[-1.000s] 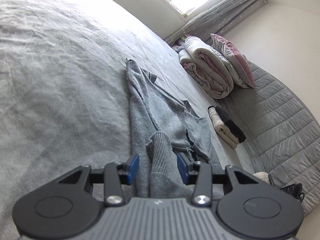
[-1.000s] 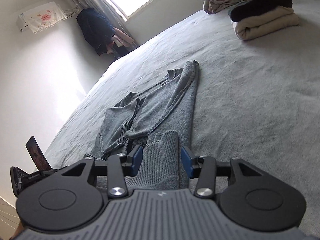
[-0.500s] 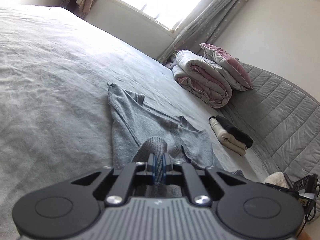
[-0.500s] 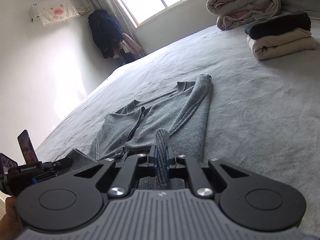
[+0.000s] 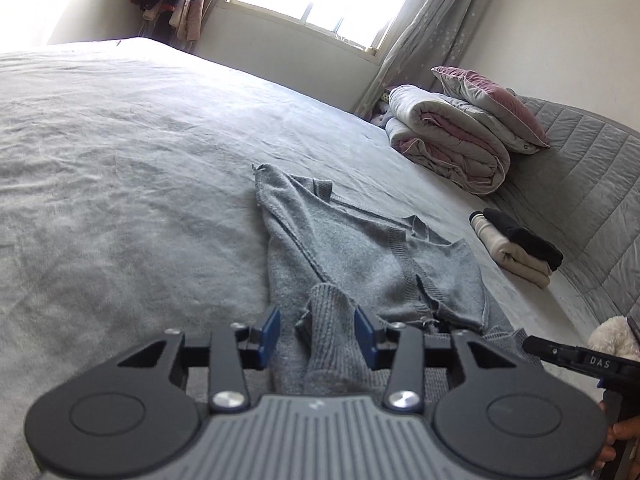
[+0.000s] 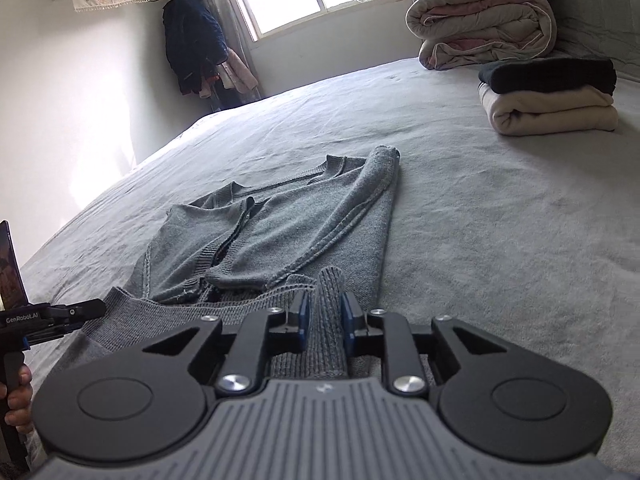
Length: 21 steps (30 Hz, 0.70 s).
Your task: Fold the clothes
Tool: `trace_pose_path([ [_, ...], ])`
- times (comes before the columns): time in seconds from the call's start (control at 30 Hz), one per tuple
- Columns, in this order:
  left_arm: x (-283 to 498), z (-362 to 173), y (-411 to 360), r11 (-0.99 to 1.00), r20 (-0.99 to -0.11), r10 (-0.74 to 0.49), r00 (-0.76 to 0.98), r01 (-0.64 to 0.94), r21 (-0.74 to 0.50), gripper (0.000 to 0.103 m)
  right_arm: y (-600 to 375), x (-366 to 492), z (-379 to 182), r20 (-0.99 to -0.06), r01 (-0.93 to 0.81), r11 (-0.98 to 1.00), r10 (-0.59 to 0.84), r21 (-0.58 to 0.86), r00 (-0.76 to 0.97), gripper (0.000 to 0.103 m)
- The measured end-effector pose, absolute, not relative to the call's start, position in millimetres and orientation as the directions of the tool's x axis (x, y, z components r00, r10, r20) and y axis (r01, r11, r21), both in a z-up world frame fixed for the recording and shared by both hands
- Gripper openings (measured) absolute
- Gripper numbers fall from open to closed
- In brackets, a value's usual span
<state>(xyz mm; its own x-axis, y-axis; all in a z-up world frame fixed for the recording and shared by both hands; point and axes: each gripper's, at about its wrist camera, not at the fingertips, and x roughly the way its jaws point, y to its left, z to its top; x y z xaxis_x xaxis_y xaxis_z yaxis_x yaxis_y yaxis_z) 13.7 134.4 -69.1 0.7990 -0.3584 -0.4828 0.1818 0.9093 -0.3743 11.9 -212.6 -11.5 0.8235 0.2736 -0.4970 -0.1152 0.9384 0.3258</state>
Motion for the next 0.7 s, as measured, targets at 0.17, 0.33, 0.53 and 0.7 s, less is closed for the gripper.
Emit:
trace_pose_path([
  [0.17, 1, -56, 119, 0.922, -0.443, -0.374, 0.815, 0.274, -0.275, 0.053, -197, 0, 0, -0.465, -0.187, 0.947, 0.293, 0.26, 0.836, 0.044],
  [0.33, -2, -64, 99, 0.919, -0.501, -0.392, 0.771, 0.356, -0.171, 0.057, -174, -8, -3, -0.485, -0.285, 0.945, 0.326, 0.158, 0.812, 0.044],
  [0.53, -10, -71, 104, 0.914, -0.529, -0.391, 0.753, 0.387, -0.125, 0.057, -175, -12, -22, -0.532, -0.316, 0.947, 0.295, 0.055, 0.793, 0.048],
  [0.7, -12, -64, 129, 0.907, -0.561, -0.42, 0.714, 0.345, -0.24, 0.062, -195, -20, -11, -0.537, -0.302, 0.943, 0.329, 0.141, 0.777, 0.054],
])
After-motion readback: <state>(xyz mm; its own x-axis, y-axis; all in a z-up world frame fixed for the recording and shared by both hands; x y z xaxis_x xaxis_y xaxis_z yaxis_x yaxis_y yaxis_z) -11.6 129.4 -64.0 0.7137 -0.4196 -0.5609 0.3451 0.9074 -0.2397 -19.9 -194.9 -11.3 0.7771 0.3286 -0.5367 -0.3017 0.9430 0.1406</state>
